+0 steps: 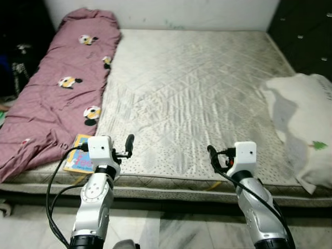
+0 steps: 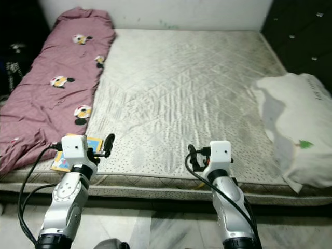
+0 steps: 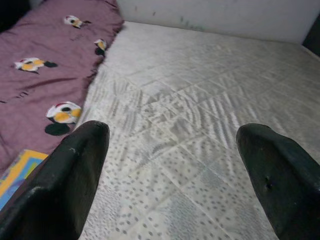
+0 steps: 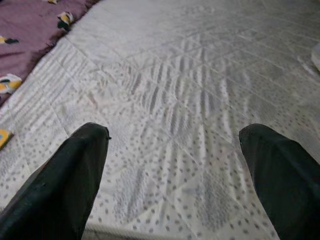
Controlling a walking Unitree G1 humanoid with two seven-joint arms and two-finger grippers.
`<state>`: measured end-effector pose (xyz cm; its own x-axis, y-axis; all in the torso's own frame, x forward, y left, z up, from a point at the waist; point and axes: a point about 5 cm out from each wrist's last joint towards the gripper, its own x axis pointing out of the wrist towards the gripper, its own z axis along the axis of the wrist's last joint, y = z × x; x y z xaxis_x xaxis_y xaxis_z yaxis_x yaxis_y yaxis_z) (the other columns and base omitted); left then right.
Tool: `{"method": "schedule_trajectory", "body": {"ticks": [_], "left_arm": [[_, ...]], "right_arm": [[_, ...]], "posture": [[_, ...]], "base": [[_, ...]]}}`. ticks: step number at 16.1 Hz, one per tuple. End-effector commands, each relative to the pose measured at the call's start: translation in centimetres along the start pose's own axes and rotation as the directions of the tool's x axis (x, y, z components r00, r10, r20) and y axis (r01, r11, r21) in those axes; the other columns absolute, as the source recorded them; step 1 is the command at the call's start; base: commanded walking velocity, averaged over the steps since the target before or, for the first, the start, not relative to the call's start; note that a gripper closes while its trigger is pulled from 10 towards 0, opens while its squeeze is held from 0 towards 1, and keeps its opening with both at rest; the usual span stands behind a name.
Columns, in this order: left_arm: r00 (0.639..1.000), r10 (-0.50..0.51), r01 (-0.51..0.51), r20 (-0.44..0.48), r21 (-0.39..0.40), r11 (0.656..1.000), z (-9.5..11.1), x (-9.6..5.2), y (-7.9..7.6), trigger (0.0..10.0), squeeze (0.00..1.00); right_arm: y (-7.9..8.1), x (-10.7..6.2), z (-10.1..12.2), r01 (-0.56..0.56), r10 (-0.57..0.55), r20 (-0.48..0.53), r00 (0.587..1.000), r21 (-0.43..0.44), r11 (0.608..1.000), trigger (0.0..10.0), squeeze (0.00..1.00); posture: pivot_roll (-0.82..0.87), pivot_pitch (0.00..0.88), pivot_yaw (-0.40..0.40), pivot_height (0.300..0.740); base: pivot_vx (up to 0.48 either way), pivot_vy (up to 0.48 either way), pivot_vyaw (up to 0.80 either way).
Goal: Clean up the room
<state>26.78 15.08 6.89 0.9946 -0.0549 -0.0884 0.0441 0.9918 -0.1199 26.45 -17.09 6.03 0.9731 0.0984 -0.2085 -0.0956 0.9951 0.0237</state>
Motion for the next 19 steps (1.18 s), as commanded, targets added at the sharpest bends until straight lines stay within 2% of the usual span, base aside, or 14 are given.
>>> {"method": "schedule_trajectory", "body": {"ticks": [1, 12, 17, 19], "left_arm": [[1.000, -0.015, 0.015, 0.018, -0.004, 1.000, 0.48, 0.12, -0.27, 10.0, 0.00], [1.000, -0.013, 0.013, 0.011, -0.004, 1.000, 0.37, 0.03, -0.42, 10.0, 0.00], [1.000, 0.021, -0.021, -0.010, -0.008, 1.000, -0.05, -0.22, -0.15, 10.0, 0.00], [1.000, 0.016, -0.017, -0.010, -0.008, 1.000, -0.04, -0.23, -0.10, 10.0, 0.00]], "right_arm": [[-0.28, -0.12, 0.01, 0.003, -0.003, 0.002, 1.000, -0.012, 1.000, 10.0, 0.00], [-0.20, -0.14, -0.15, 0.003, -0.003, -0.005, 1.000, -0.021, 1.000, 10.0, 0.00], [-0.12, -0.53, -0.67, 0.011, -0.012, -0.019, 1.000, -0.012, 1.000, 10.0, 0.00], [-0.03, -0.46, -0.65, 0.009, -0.009, -0.014, 1.000, -0.005, 1.000, 10.0, 0.00]], "posture": [[-0.02, 0.032, 0.020, 0.740], [-0.02, 0.041, 0.015, 0.740], [-0.02, 0.044, 0.011, 0.740], [-0.01, 0.043, 0.014, 0.740]], "base": [[0.315, 0.000, 0.00], [0.305, 0.000, 0.00], [0.000, 0.000, 0.00], [0.000, 0.454, 0.00]]}}
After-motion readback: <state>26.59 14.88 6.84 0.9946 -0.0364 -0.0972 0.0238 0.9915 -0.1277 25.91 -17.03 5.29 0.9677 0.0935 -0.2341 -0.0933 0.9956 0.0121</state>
